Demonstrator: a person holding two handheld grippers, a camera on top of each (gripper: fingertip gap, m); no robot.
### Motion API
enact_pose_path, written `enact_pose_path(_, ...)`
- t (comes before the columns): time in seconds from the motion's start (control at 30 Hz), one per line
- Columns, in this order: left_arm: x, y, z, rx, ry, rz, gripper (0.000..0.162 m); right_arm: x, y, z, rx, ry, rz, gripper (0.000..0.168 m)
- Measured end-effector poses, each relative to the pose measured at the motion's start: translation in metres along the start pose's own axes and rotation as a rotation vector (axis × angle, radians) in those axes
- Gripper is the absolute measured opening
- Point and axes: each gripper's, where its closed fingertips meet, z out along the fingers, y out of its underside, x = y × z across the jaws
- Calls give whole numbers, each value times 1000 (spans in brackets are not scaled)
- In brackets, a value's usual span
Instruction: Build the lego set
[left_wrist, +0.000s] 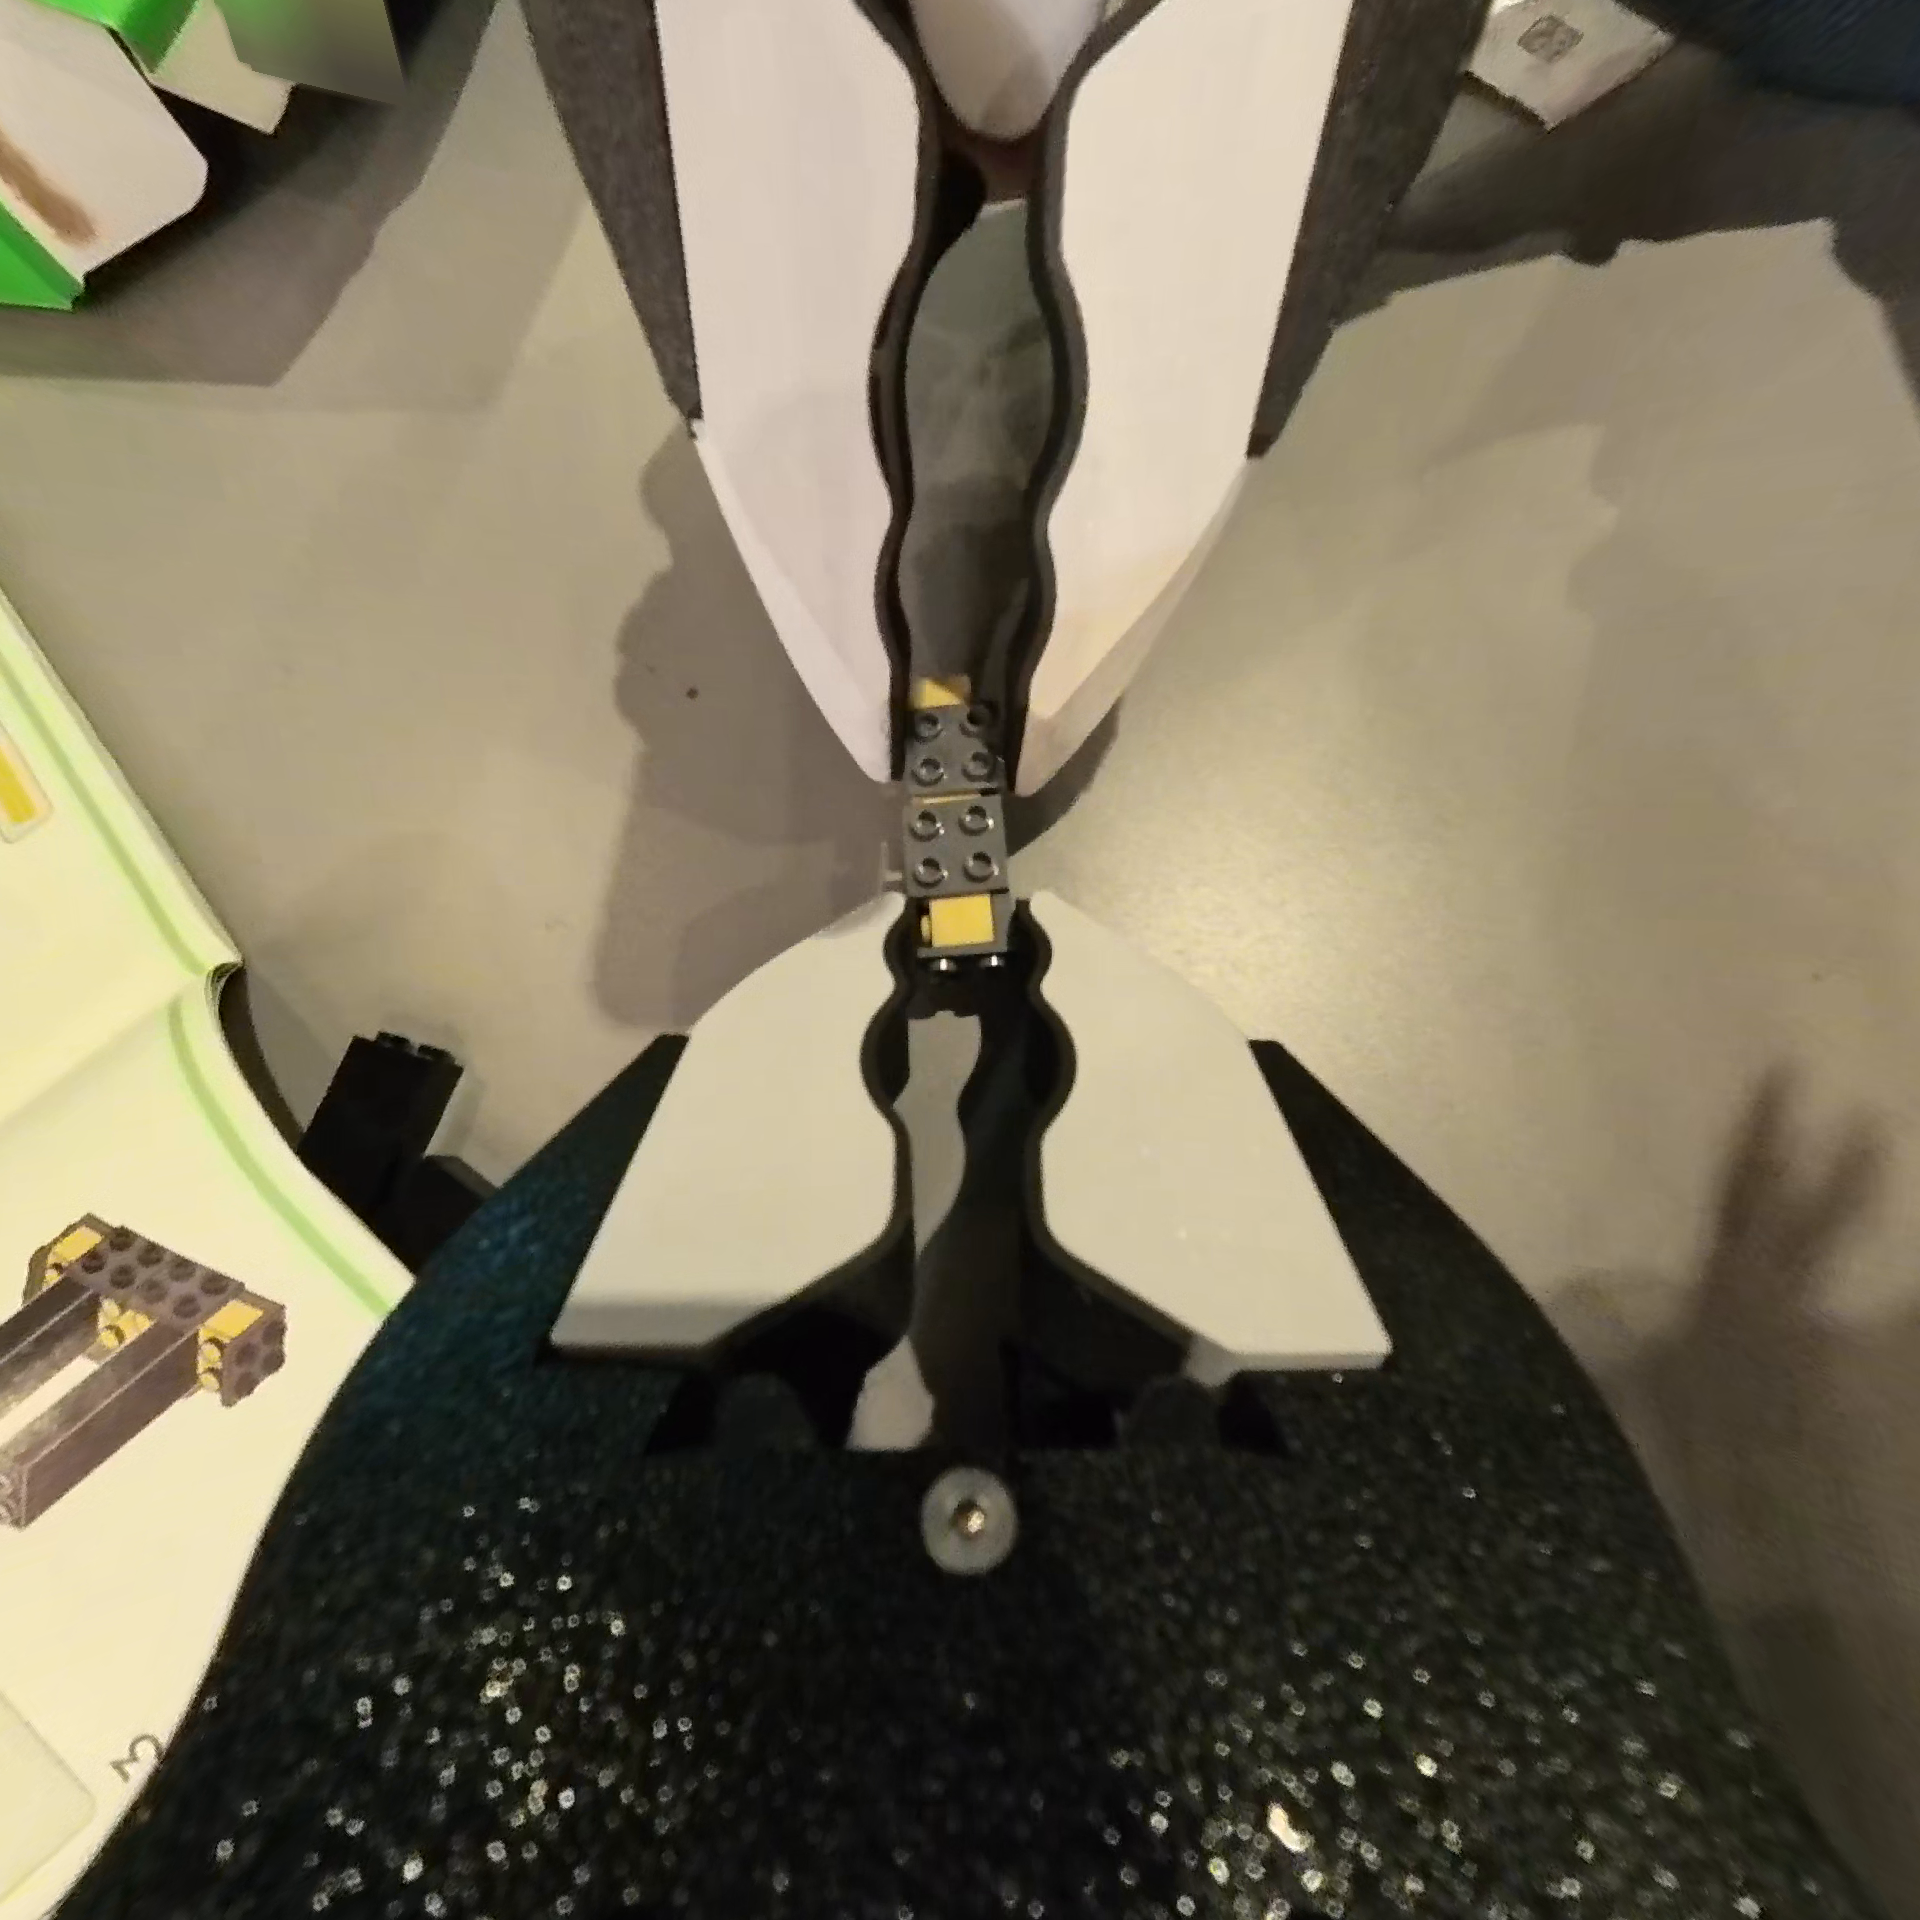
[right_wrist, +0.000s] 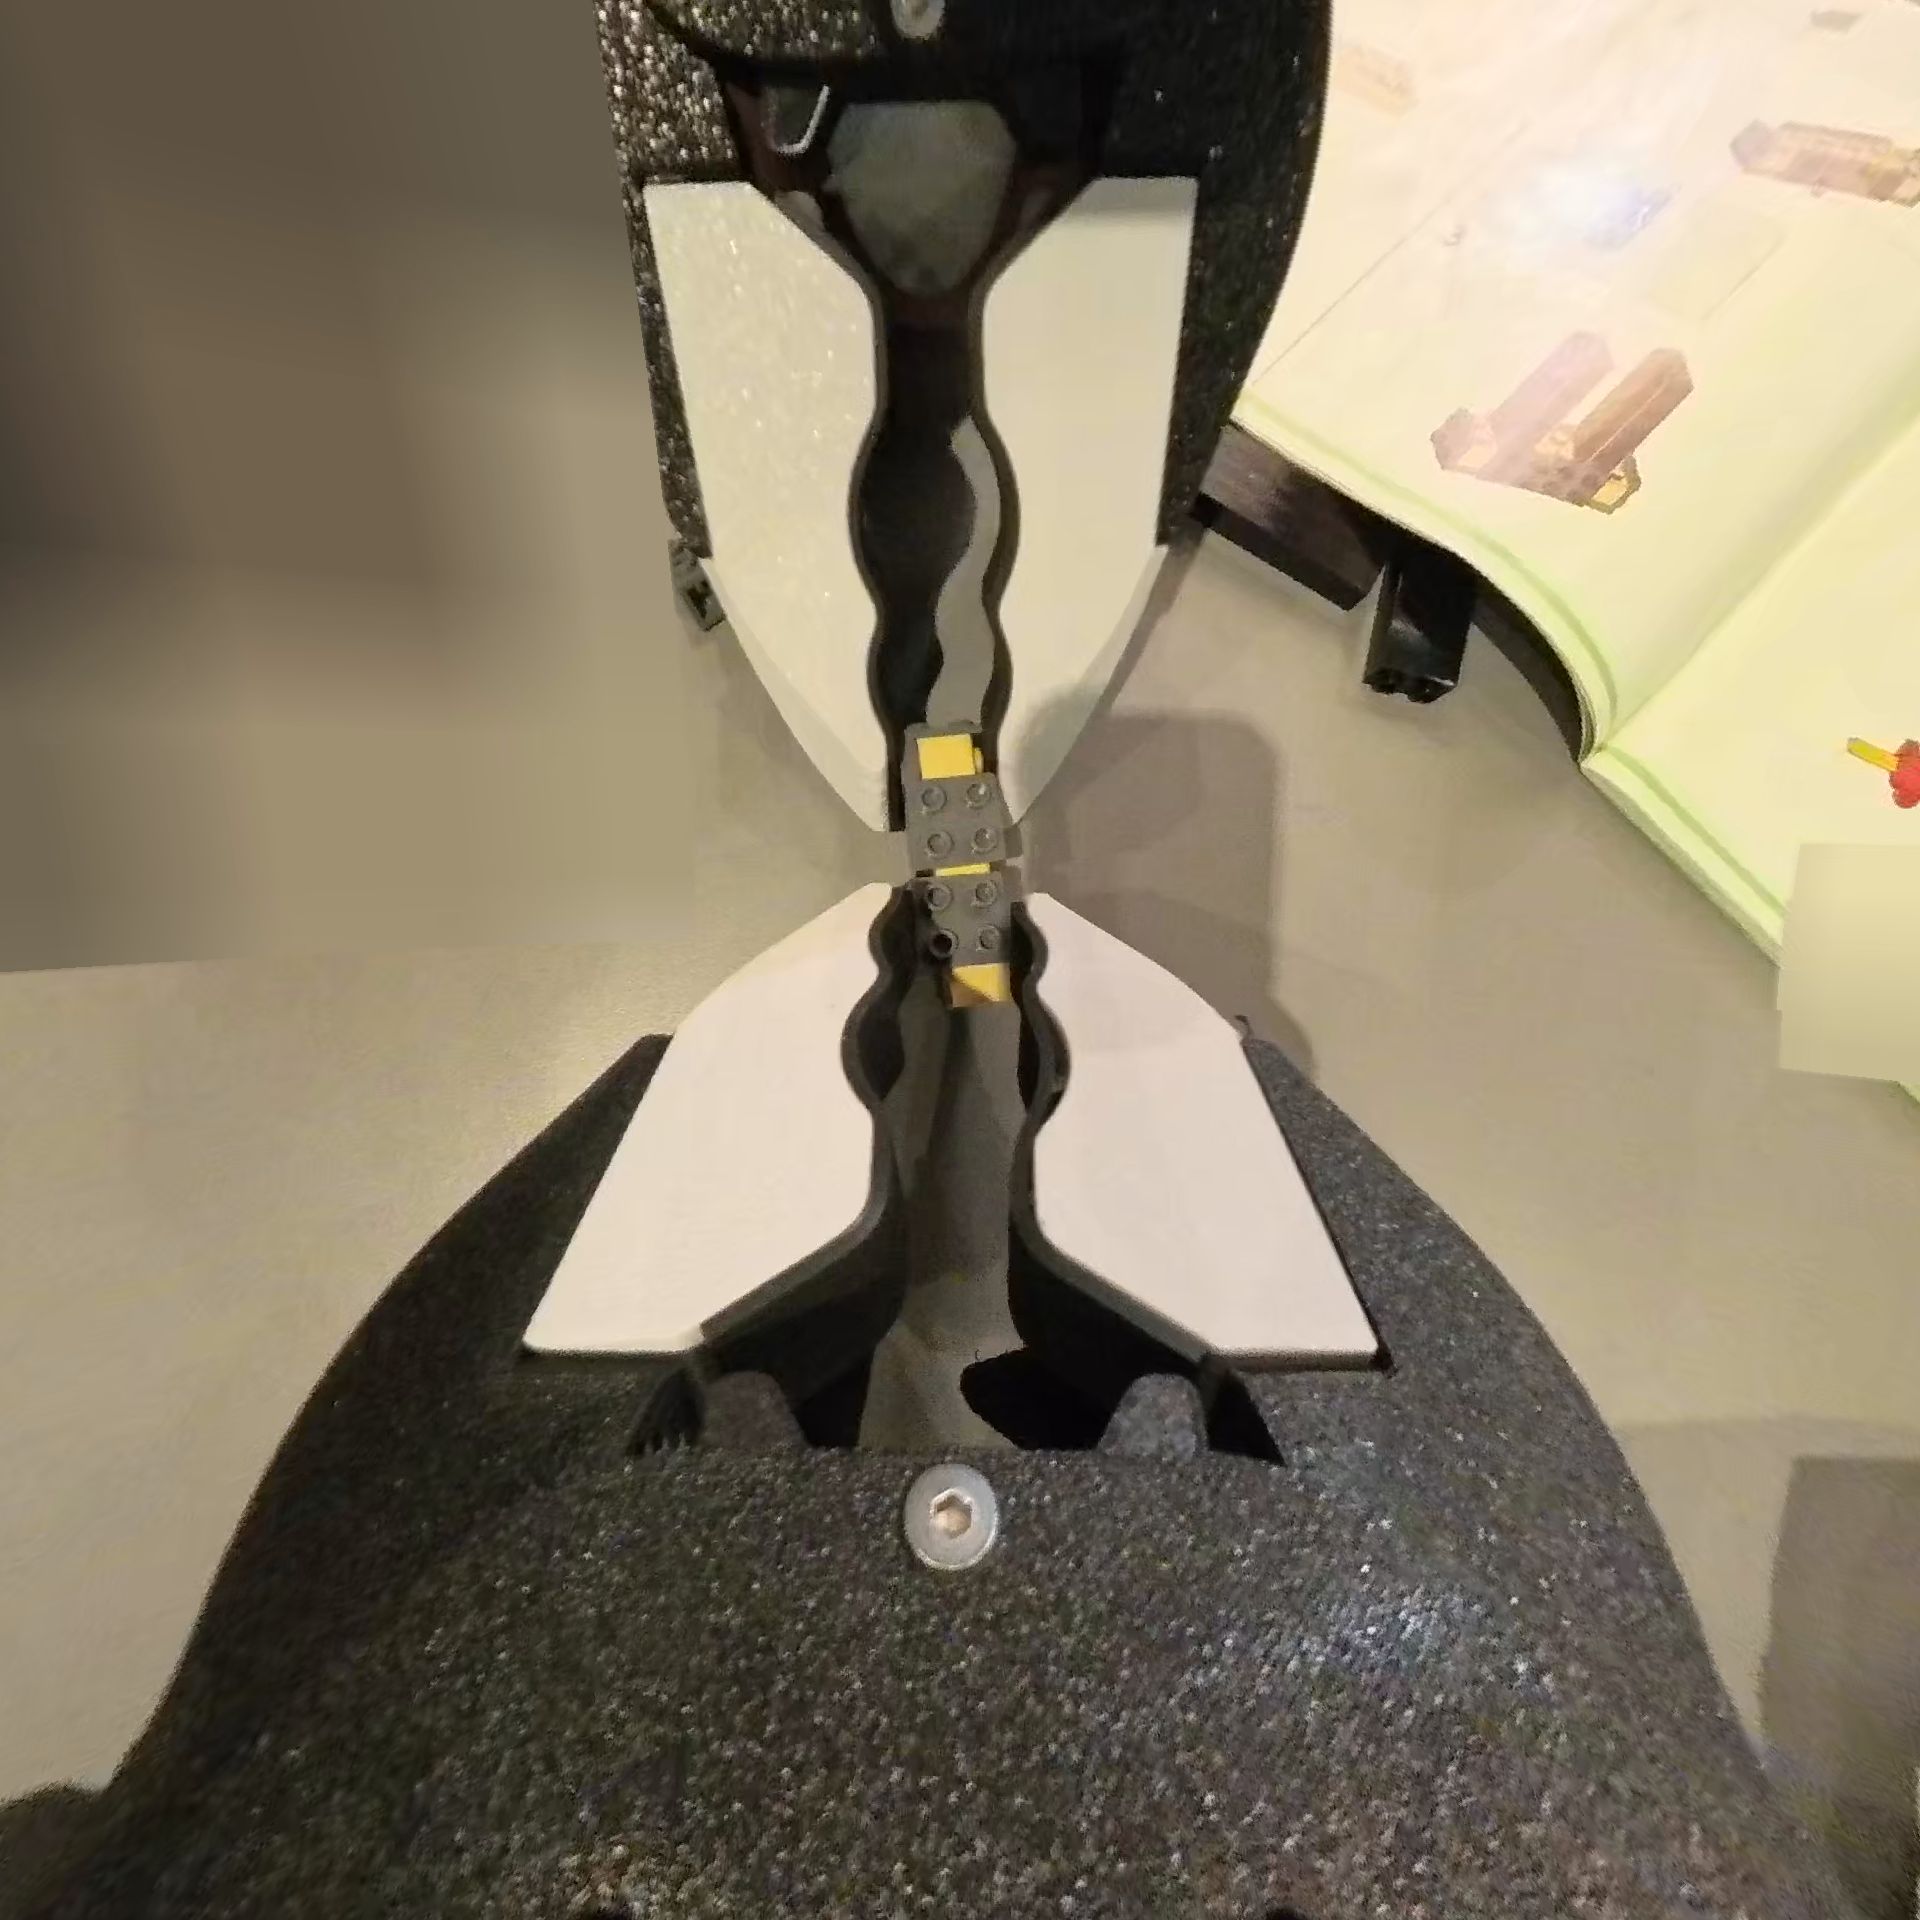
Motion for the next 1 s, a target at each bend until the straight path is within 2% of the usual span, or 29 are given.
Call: enact_pose_path(1.0, 2, 0, 0, 0, 16, 2, 17, -2, -2, 1, 51, -14, -22, 17)
